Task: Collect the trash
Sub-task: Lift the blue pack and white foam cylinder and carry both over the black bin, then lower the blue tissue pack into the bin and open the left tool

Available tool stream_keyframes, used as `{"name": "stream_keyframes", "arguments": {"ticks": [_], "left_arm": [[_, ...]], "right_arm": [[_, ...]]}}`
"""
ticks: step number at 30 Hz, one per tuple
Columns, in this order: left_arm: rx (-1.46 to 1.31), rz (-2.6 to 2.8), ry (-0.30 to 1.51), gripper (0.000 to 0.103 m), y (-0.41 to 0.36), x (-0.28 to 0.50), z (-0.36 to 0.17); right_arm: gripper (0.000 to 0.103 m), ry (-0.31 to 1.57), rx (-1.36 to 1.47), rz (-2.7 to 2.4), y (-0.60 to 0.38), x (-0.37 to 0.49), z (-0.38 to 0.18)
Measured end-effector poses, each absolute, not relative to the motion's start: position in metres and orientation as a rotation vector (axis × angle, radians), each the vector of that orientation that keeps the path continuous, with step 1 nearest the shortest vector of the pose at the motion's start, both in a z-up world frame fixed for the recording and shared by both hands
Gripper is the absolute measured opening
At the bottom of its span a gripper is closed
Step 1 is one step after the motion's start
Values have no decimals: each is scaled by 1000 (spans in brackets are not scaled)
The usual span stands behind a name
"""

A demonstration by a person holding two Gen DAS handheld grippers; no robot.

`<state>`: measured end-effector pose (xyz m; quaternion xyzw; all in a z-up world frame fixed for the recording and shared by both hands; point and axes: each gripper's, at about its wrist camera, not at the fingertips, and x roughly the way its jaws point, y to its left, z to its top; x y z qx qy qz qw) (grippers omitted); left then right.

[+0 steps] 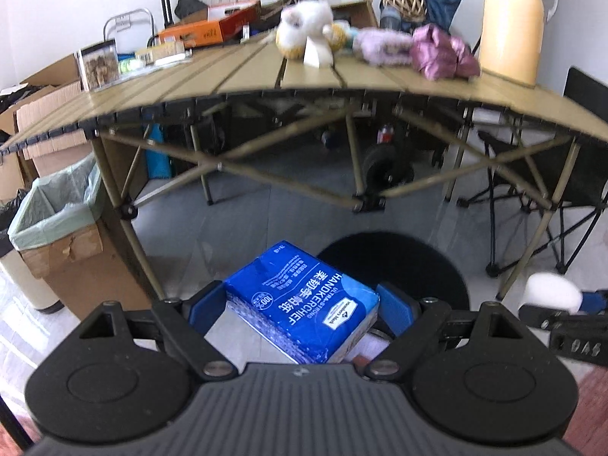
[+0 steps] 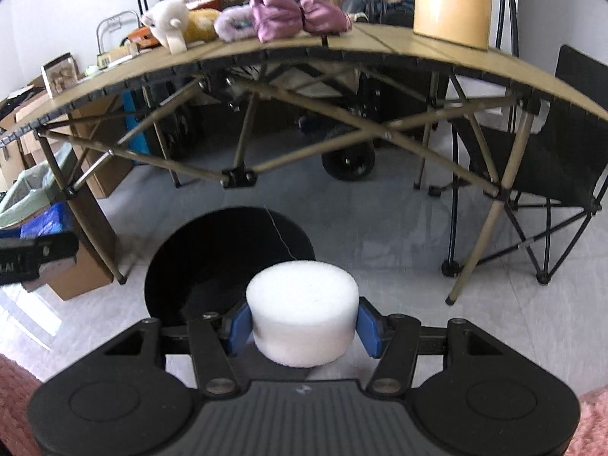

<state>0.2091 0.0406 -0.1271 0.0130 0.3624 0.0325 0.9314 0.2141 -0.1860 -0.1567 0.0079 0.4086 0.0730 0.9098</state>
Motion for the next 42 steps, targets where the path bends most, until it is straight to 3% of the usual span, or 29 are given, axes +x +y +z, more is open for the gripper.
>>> {"name": "stream_keyframes", "arguments": {"ticks": [14,42], "left_arm": [[48,92,1001,86,48,229,-163],[25,-7,1153,86,-8,302,-169]], "right_arm": [[56,943,61,95,-201,229,-181],[56,1063,96,16,-230,258,-217]]}}
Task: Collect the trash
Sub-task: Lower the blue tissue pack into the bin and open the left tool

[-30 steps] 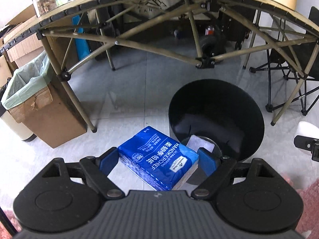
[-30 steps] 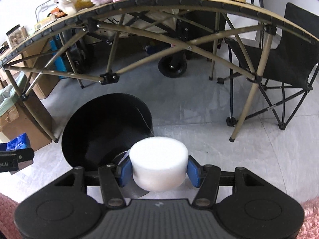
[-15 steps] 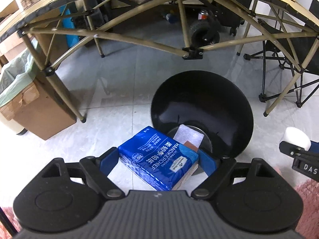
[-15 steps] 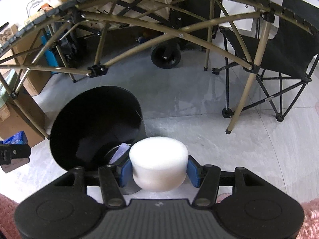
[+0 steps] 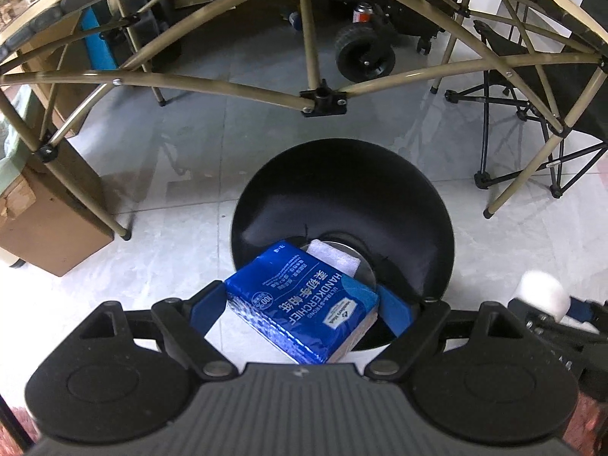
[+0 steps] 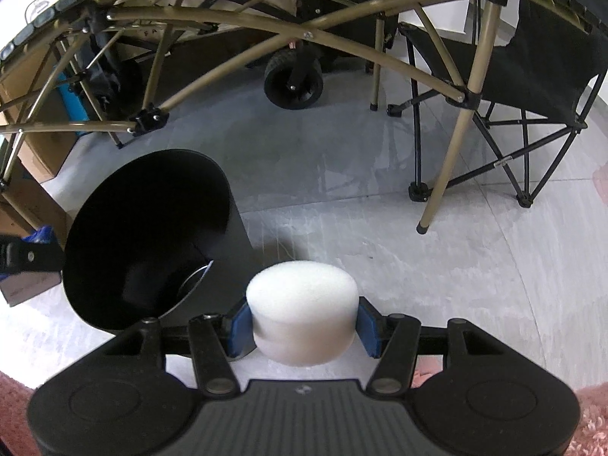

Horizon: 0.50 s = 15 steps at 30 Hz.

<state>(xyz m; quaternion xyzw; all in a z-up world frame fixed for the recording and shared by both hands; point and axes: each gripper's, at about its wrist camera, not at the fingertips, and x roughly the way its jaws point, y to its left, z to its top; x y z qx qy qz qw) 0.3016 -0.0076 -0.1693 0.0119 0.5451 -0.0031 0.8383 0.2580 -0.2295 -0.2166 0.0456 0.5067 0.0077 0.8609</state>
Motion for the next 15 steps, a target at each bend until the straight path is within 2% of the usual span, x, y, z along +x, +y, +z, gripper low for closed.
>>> {"name": "stream_keyframes", "arguments": {"ticks": [15], "left_arm": [[16,-11,1186,86,-43,327,-173]], "right_arm": [[56,1090,129,-26,-244,262,-226]]}}
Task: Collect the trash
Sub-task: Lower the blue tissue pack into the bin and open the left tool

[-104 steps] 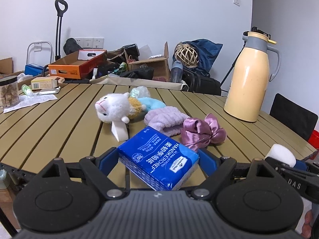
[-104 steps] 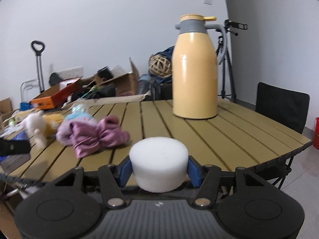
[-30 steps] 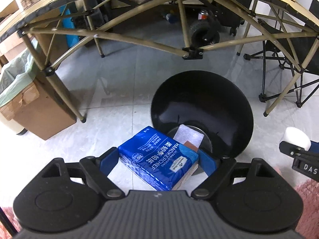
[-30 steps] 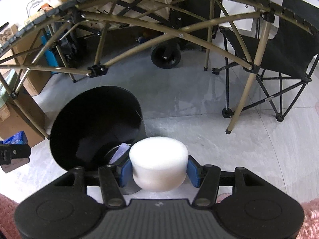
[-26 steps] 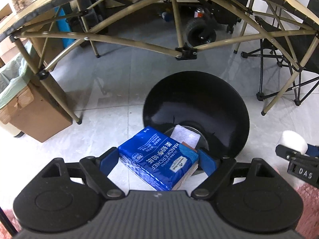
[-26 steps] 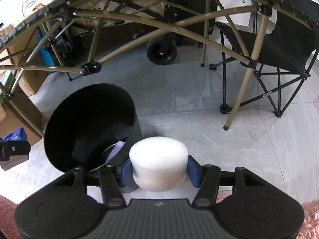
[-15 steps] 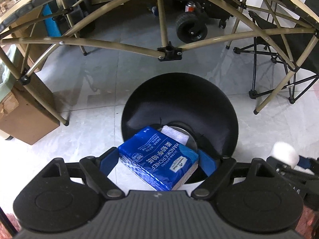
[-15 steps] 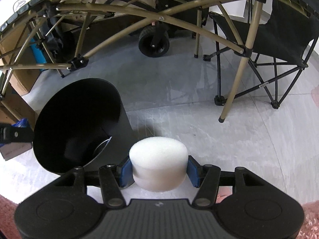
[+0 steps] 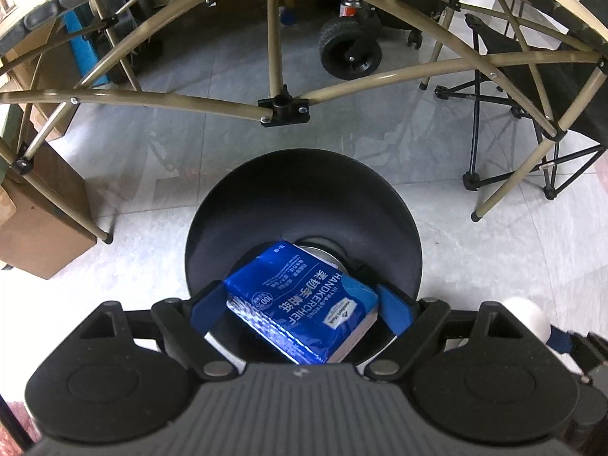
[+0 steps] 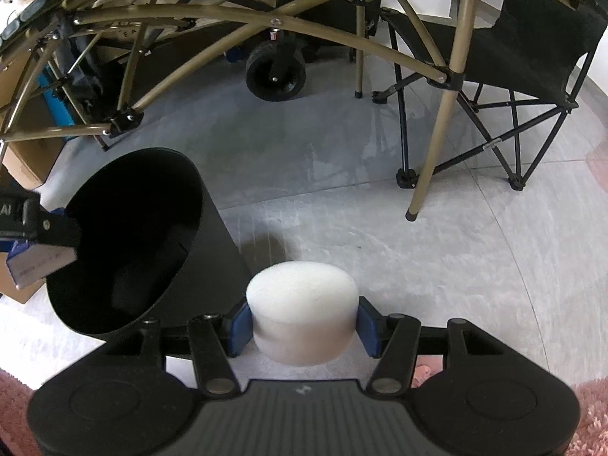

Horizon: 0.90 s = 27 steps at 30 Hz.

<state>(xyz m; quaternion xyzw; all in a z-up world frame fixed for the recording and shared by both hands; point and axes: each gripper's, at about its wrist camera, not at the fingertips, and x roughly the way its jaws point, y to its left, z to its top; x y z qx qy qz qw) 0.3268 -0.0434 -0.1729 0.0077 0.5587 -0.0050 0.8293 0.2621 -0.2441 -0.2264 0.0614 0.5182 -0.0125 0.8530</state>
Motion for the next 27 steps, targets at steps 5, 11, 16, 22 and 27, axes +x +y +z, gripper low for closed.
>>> {"name": "stream_keyframes", "arguments": {"ticks": [5,11,16,22,27], "left_arm": [[-37,21,1213,86,-45,340,-178],[-119,81,1236,86,-44,350,-186],[-156,116,1263,86,-43,356,-195],[-225,174,1286,86,-38,361,-203],[-230,186,1294,86,-37,363,-206]], "right_arm": [[56,1099,128,-42,-246,262,-230],[56,1099,110,-63,-246,264,-233],[56,1110,95,-71,-245,266,-236],[56,1125,83,-74,-244,267,-241],[55,1123,69,-66,-243,267,-241]]}}
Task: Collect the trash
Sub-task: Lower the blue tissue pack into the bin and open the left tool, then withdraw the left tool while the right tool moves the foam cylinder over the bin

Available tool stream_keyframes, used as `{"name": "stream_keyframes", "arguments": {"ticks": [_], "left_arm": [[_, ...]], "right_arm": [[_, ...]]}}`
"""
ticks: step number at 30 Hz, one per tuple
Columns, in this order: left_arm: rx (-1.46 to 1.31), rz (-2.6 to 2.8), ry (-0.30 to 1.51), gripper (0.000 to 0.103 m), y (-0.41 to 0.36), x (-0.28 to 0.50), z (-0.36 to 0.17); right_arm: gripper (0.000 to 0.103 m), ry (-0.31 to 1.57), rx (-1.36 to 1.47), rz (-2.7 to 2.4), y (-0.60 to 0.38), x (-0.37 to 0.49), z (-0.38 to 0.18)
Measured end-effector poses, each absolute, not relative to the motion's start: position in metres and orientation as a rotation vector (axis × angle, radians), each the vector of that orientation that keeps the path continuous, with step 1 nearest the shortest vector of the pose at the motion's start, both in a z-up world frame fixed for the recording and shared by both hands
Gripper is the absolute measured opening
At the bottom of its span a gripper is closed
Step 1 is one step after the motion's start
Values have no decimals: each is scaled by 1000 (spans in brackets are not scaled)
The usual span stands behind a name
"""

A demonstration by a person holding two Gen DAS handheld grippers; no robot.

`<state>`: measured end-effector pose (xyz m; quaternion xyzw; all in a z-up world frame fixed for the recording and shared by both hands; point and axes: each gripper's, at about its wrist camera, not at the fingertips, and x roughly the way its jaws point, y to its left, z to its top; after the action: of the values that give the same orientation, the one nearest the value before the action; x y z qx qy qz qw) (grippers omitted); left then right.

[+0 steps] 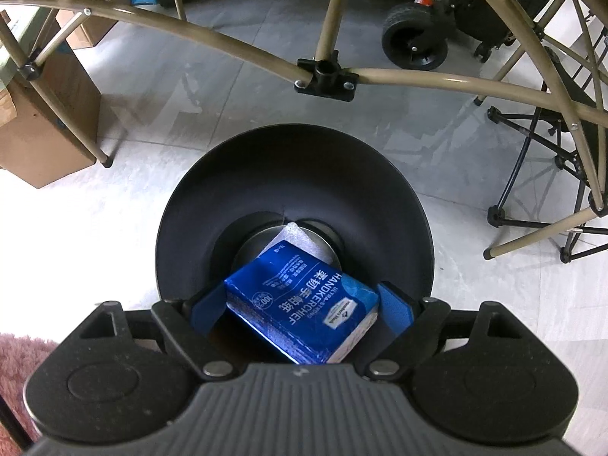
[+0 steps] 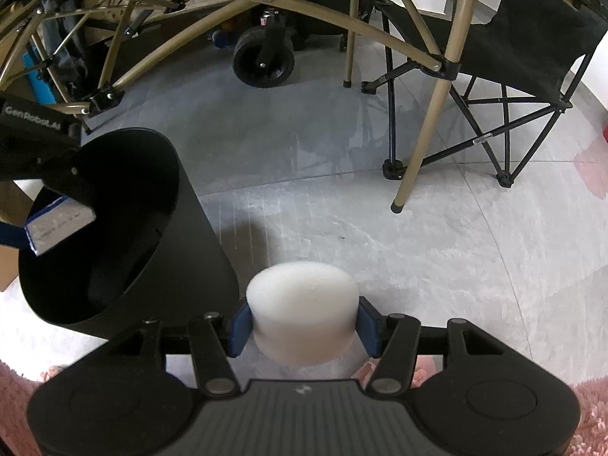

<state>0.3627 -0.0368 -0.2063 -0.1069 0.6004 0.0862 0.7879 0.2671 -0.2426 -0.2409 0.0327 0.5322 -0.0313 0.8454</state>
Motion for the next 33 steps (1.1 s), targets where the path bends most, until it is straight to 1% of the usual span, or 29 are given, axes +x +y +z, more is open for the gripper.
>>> {"name": "stream_keyframes", "arguments": {"ticks": [9,10,11,12,13,33], "left_arm": [[-198,187,1311,89,-41,363,-208],[-200,181,1316,91,-41,364,-209],[-201,177,1322,98,-41,364,-209],[-197,172,1329,102,-42,364,-210],[-185,167,1335,103,-43,364,-210],[-137,132,1357,103,-47,359,-211]], "right_arm": [[56,1127,68,-65,-242,266,-241],[56,1128,69,-64,-242,266,-241],[56,1127,68,-65,-242,266,-241],[56,1127,68,-65,-242,266,-241],[56,1126,68,-65,-242,266,-241],[56,1125,70,-63,-243,266,-240]]}}
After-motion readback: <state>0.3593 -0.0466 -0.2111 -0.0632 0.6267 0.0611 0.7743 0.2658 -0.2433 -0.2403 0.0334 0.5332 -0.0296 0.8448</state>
